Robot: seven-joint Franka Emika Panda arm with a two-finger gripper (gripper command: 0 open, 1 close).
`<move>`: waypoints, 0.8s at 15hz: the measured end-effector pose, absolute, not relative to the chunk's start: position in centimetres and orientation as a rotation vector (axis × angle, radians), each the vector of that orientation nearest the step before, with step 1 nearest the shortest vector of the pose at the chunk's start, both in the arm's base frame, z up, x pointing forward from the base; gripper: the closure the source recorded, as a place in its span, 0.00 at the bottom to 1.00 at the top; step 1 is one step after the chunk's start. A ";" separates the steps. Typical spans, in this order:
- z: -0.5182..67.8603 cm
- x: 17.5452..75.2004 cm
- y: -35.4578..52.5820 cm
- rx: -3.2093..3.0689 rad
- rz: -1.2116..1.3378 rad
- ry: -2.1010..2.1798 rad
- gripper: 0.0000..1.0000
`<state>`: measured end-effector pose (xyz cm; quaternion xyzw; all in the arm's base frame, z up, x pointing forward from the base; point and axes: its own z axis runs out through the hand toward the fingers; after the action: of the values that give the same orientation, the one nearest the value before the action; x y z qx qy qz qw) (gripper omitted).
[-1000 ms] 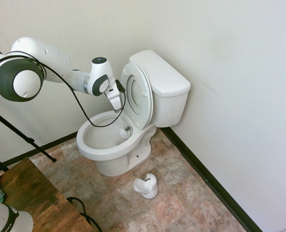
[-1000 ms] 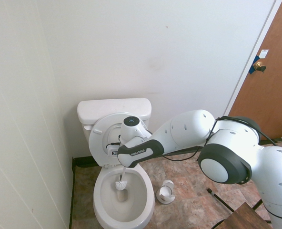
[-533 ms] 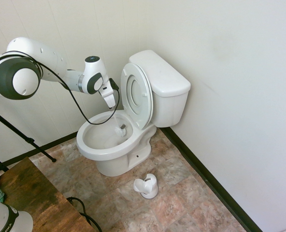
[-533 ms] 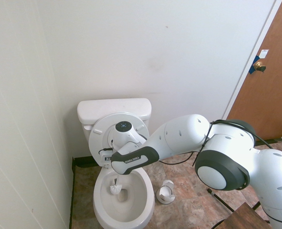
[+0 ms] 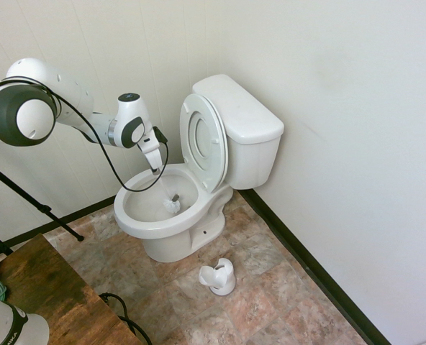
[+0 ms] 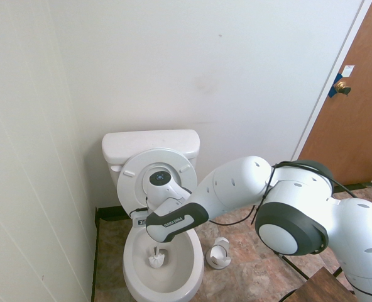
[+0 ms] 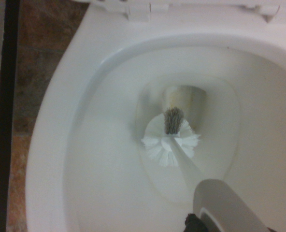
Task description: Clean the toilet
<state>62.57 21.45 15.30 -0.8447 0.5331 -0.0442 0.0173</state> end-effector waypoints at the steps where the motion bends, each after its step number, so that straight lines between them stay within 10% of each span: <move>1: 15.4 61.8 21.3 -2.633 -0.121 1.647 1.00; 12: 18.0 62.8 9.1 -2.510 -0.049 1.772 1.00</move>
<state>62.77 9.13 18.05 -0.8164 0.5762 -0.0160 0.0344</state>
